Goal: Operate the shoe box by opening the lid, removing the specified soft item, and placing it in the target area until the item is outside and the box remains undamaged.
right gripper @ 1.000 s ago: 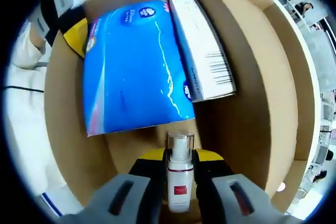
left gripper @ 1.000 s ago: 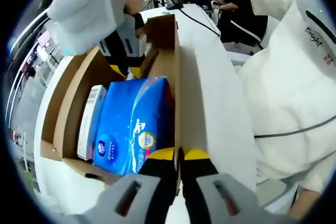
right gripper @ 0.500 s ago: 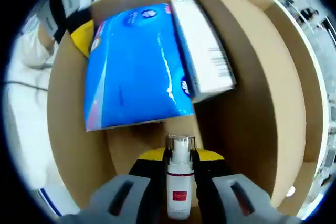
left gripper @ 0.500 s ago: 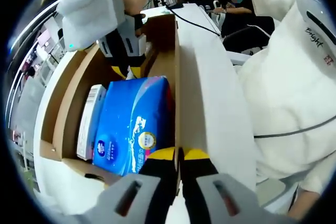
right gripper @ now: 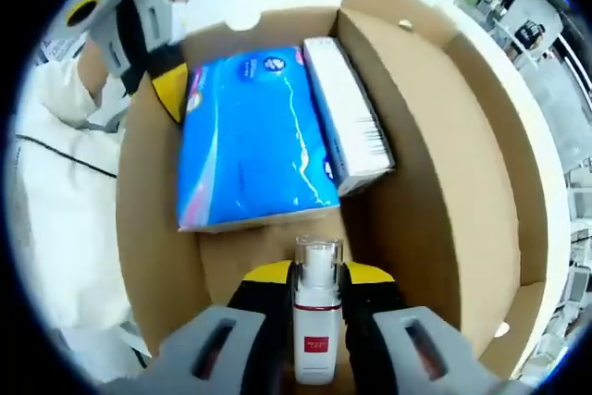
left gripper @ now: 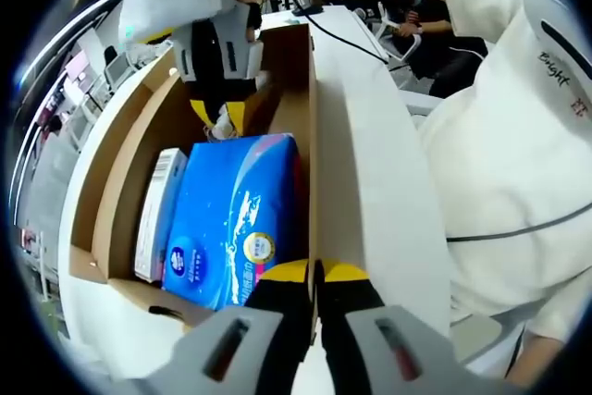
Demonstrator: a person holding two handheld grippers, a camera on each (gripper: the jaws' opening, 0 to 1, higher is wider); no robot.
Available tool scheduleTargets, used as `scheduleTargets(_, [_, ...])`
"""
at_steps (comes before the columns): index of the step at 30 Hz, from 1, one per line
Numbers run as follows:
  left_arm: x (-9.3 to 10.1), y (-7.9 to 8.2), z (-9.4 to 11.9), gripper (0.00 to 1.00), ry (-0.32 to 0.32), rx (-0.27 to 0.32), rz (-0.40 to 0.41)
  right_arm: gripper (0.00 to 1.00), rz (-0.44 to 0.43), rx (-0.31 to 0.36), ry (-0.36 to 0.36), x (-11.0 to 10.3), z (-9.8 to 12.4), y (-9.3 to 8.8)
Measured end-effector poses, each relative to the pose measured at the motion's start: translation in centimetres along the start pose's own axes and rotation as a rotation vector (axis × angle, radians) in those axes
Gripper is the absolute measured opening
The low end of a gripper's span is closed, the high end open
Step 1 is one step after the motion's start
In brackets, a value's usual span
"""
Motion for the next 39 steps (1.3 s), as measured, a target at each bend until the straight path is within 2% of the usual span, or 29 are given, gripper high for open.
scheduleTargets(2, [0.0, 0.0, 0.0, 0.02, 0.001, 0.000, 0.000, 0.19, 0.000, -0.017, -0.027, -0.3, 0.5, -0.4])
scheduleTargets(4, [0.0, 0.0, 0.0, 0.02, 0.000, 0.000, 0.000, 0.19, -0.033, 0.011, -0.053, -0.3, 1.3, -0.4])
scheduleTargets(5, [0.0, 0.0, 0.0, 0.02, -0.001, 0.000, 0.001, 0.19, -0.036, 0.048, -0.054, -0.4, 1.7, -0.2])
scheduleTargets(9, [0.0, 0.0, 0.0, 0.02, 0.000, 0.001, 0.001, 0.19, -0.138, 0.176, -0.062, -0.5, 2.8, 0.0])
scheduleTargets(11, [0.0, 0.0, 0.0, 0.02, 0.004, 0.002, -0.001, 0.18, -0.025, 0.234, -0.073, -0.7, 3.3, -0.4])
scheduleTargets(13, [0.0, 0.0, 0.0, 0.02, 0.006, 0.002, -0.002, 0.19, -0.033, 0.286, -0.094, -0.9, 3.6, -1.1])
scheduleTargets(15, [0.0, 0.1, 0.0, 0.02, 0.003, 0.001, 0.000, 0.19, -0.085, 0.350, -0.082, -0.9, 4.1, -1.4])
scheduleTargets(16, [0.0, 0.1, 0.0, 0.02, 0.000, 0.001, 0.001, 0.19, -0.125, 0.426, -0.083, -0.7, 4.9, -1.8])
scheduleTargets(18, [0.1, 0.2, 0.1, 0.02, -0.004, 0.001, 0.003, 0.19, -0.178, 0.471, -0.106, -0.4, 5.5, -2.4])
scheduleTargets(21, [0.2, 0.2, 0.1, 0.02, -0.001, 0.002, 0.000, 0.19, -0.243, 0.531, -0.094, -0.2, 5.6, -3.9])
scheduleTargets(23, [0.2, 0.2, 0.1, 0.02, -0.001, 0.001, 0.001, 0.19, -0.276, 0.528, -0.072, 0.1, 5.5, -4.5])
scheduleTargets(24, [0.3, 0.3, 0.1, 0.02, -0.002, 0.001, 0.001, 0.19, -0.303, 0.536, -0.085, 0.5, 5.4, -4.8])
scheduleTargets(26, [0.3, 0.3, 0.1, 0.02, -0.004, 0.001, 0.002, 0.18, -0.355, 0.570, -0.091, 0.7, 5.4, -5.1])
scheduleTargets(27, [0.3, 0.3, 0.2, 0.02, -0.003, 0.002, 0.002, 0.18, -0.345, 0.595, -0.092, 0.6, 5.4, -5.2])
scheduleTargets(29, [0.2, 0.2, 0.2, 0.02, -0.001, 0.002, 0.002, 0.18, -0.401, 0.631, -0.086, 0.4, 5.2, -5.3])
scheduleTargets(30, [0.2, 0.3, 0.2, 0.02, 0.001, 0.002, 0.001, 0.18, -0.402, 0.639, -0.090, 0.3, 5.2, -5.4])
scheduleTargets(31, [0.2, 0.3, 0.2, 0.02, 0.003, 0.002, 0.001, 0.18, -0.446, 0.691, -0.127, 0.1, 5.2, -5.8])
scheduleTargets(34, [0.3, 0.3, 0.2, 0.02, 0.006, 0.005, -0.001, 0.18, -0.481, 0.802, -0.194, -0.9, 5.2, -6.7])
scheduleTargets(36, [0.2, 0.2, 0.3, 0.02, 0.004, 0.005, -0.001, 0.19, -0.489, 0.808, -0.201, -1.2, 5.2, -7.2])
scheduleTargets(38, [0.2, 0.3, 0.3, 0.02, 0.001, 0.003, 0.000, 0.19, -0.455, 0.834, -0.275, -1.0, 5.4, -7.4])
scheduleTargets(39, [0.2, 0.2, 0.2, 0.02, 0.001, 0.003, 0.000, 0.19, -0.465, 0.847, -0.301, -0.9, 5.5, -7.5])
Point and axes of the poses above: the point that each gripper's makers call its tool centre point, and the gripper's own axes: z roughly backward along the fingers, x roughly to its right, y roughly out of its top, the point moved 10 cm from there along z, roughly backward along the fingers, and after that the axes turned 13 degrees about -z, right-handed, at the moved point
